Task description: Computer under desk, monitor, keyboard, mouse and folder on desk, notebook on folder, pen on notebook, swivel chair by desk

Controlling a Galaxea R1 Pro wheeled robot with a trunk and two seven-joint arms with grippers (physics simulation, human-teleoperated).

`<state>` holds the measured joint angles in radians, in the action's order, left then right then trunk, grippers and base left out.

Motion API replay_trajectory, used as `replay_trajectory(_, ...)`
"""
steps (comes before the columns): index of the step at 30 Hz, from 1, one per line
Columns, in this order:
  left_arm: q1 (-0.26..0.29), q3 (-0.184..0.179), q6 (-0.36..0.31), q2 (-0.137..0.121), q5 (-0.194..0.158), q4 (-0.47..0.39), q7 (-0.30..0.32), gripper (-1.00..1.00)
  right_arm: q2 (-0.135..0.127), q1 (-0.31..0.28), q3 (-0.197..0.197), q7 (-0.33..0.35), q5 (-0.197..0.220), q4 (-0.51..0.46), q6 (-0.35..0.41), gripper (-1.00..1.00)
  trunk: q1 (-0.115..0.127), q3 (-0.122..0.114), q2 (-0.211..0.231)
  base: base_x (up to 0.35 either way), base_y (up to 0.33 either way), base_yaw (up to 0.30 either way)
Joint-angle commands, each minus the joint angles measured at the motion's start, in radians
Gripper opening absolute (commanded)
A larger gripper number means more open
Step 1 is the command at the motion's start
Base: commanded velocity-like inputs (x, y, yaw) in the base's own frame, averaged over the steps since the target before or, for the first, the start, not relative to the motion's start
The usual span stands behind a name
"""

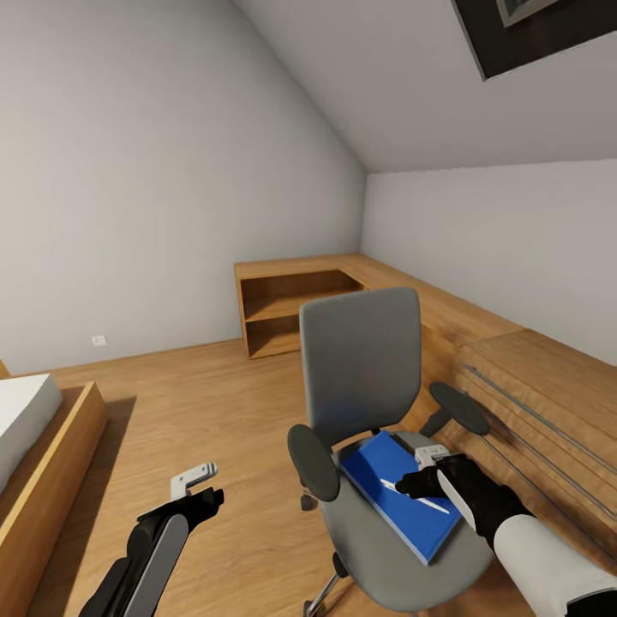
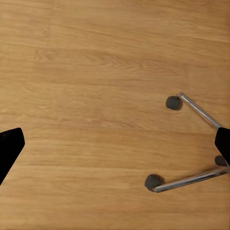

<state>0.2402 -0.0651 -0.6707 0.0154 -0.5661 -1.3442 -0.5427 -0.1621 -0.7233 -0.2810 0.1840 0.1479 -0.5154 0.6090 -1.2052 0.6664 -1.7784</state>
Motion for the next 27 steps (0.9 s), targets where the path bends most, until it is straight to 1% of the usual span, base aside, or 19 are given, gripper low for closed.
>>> replay_trajectory(1,0.001,-0.001,-0.001,0.000,-0.011,-0.001,-0.010,1.00,-0.002,-0.001,-0.007,-0.003,0.010,-0.002,0.004,1.00,0.000,0.001,-0.001,0.004,-0.008,0.000)
replay_trajectory(24,0.001,-0.003,-0.001,0.004,-0.008,-0.011,-0.015,1.00,-0.002,-0.001,-0.009,0.001,0.010,-0.003,0.005,1.00,0.000,0.001,-0.001,0.000,-0.001,0.000)
replay_trajectory(27,0.001,-0.004,0.000,0.004,-0.008,-0.011,-0.017,1.00,-0.002,-0.001,-0.009,0.001,0.010,-0.003,0.005,1.00,-0.011,0.010,-0.022,0.000,0.000,0.000)
